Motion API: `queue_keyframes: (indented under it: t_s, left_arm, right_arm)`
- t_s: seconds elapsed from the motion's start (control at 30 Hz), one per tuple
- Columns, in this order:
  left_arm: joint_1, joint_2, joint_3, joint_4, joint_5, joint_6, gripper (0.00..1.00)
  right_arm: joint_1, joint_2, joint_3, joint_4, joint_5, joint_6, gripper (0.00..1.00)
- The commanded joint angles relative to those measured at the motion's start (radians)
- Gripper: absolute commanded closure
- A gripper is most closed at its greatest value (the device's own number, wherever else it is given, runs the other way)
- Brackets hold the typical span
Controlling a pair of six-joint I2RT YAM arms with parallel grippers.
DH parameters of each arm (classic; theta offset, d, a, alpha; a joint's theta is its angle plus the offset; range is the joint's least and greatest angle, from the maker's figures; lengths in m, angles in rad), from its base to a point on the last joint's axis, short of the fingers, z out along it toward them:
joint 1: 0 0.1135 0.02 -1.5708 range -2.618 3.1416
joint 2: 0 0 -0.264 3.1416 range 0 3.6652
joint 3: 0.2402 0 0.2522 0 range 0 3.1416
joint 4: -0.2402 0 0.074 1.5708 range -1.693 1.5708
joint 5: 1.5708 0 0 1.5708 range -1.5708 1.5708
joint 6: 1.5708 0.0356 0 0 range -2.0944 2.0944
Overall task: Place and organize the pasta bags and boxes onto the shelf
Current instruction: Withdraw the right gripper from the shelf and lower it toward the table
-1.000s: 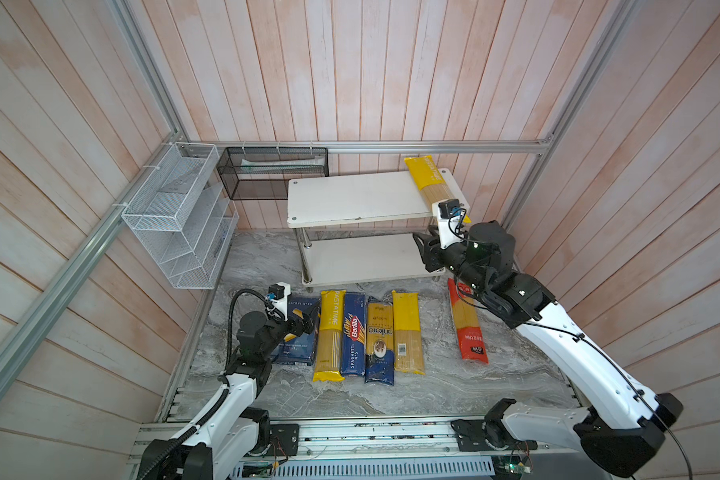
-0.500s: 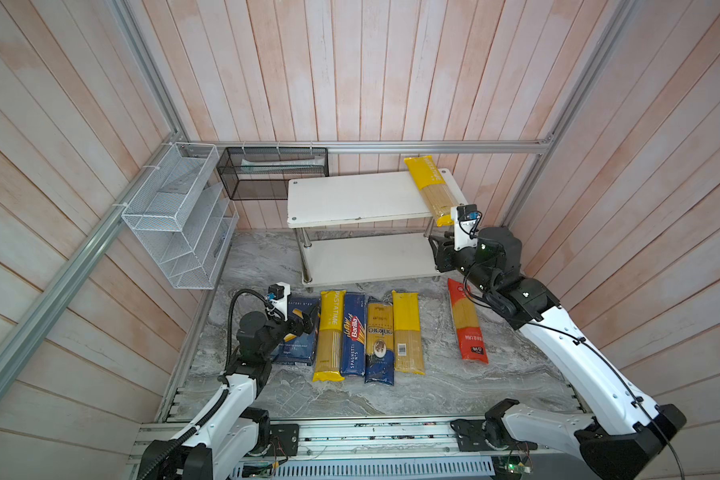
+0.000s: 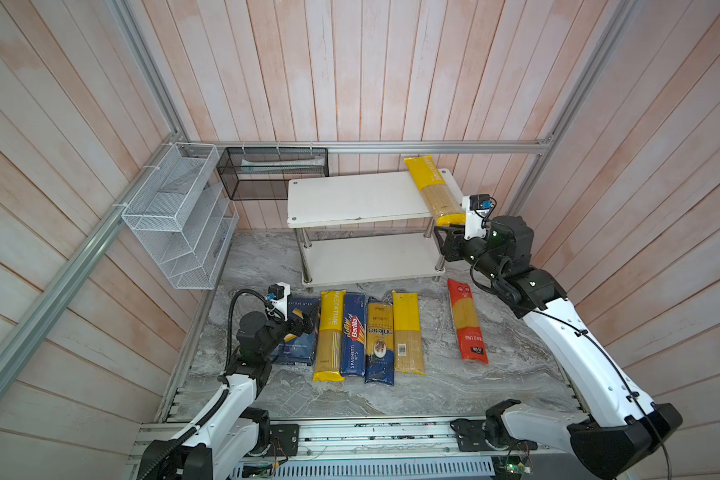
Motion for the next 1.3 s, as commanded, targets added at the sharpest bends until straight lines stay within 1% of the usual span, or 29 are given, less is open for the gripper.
queue_keyframes:
  t_s: [0.0, 0.3, 0.5, 0.6, 0.67, 0.8, 1.03, 1.27]
  left_arm:
    - [-0.002, 0.0, -0.003, 0.019, -0.005, -0.004, 0.0]
    - [-0.002, -0.001, -0.006, 0.022, -0.005, -0.004, 0.0]
    - [-0.002, 0.007, 0.001, 0.019, -0.002, -0.004, 0.0]
    - [-0.002, 0.001, -0.004, 0.019, -0.004, -0.004, 0.0]
    - [-0.002, -0.005, -0.008, 0.021, -0.007, -0.006, 0.0]
    - [-0.002, -0.005, -0.008, 0.02, -0.007, -0.005, 0.0]
    - [-0.002, -0.007, -0.009, 0.021, -0.007, -0.005, 0.0]
    - [-0.002, -0.004, -0.009, 0.021, -0.008, -0.005, 0.0]
  right_arm:
    - [-0.004, 0.014, 0.019, 0.042, -0.022, 0.014, 0.53]
    - [-0.004, 0.066, 0.048, 0.047, -0.056, 0.013, 0.52]
    - [-0.003, 0.111, 0.111, -0.009, -0.108, 0.008, 0.51]
    - [-0.002, 0.124, 0.128, -0.029, -0.096, 0.01, 0.51]
    - [-0.001, 0.143, 0.152, -0.049, -0.107, 0.021, 0.51]
    - [0.025, 0.158, 0.172, -0.054, -0.104, 0.028, 0.5]
    - [0.053, 0.126, 0.17, -0.099, -0.074, 0.022, 0.5]
    - [0.054, 0.029, 0.091, -0.139, -0.035, 0.025, 0.49]
